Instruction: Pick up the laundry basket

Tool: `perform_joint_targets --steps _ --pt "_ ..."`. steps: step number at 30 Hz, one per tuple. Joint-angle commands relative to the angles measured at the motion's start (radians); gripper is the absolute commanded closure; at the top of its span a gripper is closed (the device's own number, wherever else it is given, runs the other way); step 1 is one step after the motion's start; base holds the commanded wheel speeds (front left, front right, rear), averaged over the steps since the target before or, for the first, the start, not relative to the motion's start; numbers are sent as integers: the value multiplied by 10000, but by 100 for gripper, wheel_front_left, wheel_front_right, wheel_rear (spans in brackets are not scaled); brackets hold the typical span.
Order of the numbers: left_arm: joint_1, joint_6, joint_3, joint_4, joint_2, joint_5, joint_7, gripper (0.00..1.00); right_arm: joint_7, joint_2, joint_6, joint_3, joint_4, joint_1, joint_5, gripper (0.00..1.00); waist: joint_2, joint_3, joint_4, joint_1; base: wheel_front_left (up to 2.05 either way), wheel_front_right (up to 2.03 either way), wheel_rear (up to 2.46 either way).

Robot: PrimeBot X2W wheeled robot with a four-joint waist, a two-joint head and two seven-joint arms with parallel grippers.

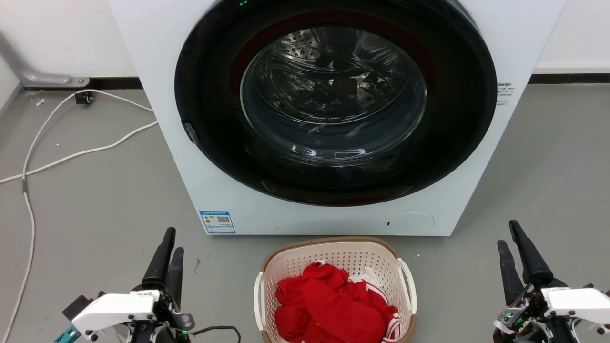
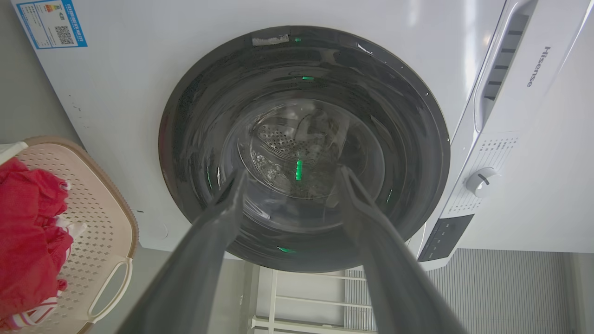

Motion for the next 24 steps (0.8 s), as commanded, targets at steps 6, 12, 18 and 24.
perform_joint_targets --steps 6,12,18,24 --pt "-195 -11 -385 -410 33 379 -392 0 -381 -9 0 82 -552 101 -467 0 0 -14 65 0 0 0 0" --pt "-218 -13 -554 -636 37 1109 -662 0 -650 -4 0 48 -800 292 -1400 0 0 -24 138 0 0 0 0" --pt "-248 -16 -702 -894 30 2476 -948 0 -939 2 0 -25 -1119 439 -3279 0 0 -34 229 0 0 0 0" --pt "-291 -18 -814 -1003 24 3696 -1181 0 -1174 6 0 -34 -1342 548 -4972 0 0 -39 300 0 0 0 0"
